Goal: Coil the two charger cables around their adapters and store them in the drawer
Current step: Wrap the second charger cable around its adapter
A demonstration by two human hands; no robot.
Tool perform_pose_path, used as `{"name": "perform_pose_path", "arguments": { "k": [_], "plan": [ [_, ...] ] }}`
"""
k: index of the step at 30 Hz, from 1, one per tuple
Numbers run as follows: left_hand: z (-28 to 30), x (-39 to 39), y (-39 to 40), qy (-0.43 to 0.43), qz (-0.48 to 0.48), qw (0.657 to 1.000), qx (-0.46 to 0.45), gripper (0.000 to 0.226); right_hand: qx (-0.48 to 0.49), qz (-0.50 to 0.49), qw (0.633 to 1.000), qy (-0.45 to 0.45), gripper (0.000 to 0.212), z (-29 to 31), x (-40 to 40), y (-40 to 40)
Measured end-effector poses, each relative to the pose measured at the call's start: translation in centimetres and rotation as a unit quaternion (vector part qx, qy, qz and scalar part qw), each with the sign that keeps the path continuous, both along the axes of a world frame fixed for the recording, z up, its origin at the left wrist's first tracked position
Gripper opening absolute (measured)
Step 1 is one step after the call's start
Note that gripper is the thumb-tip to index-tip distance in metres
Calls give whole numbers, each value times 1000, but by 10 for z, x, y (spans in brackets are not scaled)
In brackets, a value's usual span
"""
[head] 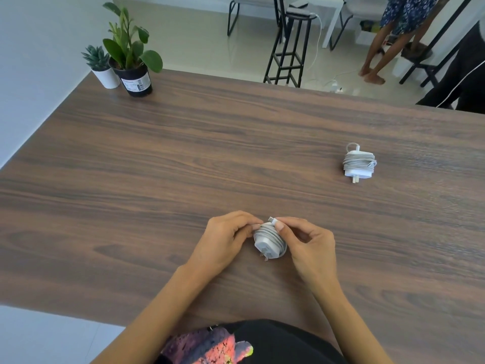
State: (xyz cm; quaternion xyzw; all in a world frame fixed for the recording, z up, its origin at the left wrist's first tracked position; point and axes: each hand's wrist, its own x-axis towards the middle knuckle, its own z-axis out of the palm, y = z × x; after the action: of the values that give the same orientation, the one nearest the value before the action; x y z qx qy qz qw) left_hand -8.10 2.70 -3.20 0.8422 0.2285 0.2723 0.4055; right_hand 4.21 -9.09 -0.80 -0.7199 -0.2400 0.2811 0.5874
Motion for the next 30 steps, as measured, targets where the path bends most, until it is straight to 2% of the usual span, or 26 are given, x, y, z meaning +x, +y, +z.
{"name": "perform_pose_path", "arguments": {
  "k": [5, 11, 15, 20, 25, 30],
  "plan": [
    [-10, 1, -14, -6, 9, 997, 74, 16, 10, 4, 999, 34, 8, -1, 4, -3],
    [-18, 5, -21, -8, 29, 999, 45, 12, 3, 16, 999, 32, 9, -3, 7, -4],
    [-18, 8, -21, 14, 57, 996, 70, 10, 8, 12, 1000, 27, 9, -3, 6, -3],
    [-15, 14, -17, 3, 43, 999, 33, 9, 25, -2, 999, 32, 9, -2, 6, 0],
    [-14, 17, -17, -18, 48, 999, 15, 21, 10, 2, 1000, -16, 10, -2, 13, 3],
    [-13, 19, -15, -23, 50, 998, 18, 18, -1, 13, 998, -59, 14, -1, 14, 6]
  ]
}}
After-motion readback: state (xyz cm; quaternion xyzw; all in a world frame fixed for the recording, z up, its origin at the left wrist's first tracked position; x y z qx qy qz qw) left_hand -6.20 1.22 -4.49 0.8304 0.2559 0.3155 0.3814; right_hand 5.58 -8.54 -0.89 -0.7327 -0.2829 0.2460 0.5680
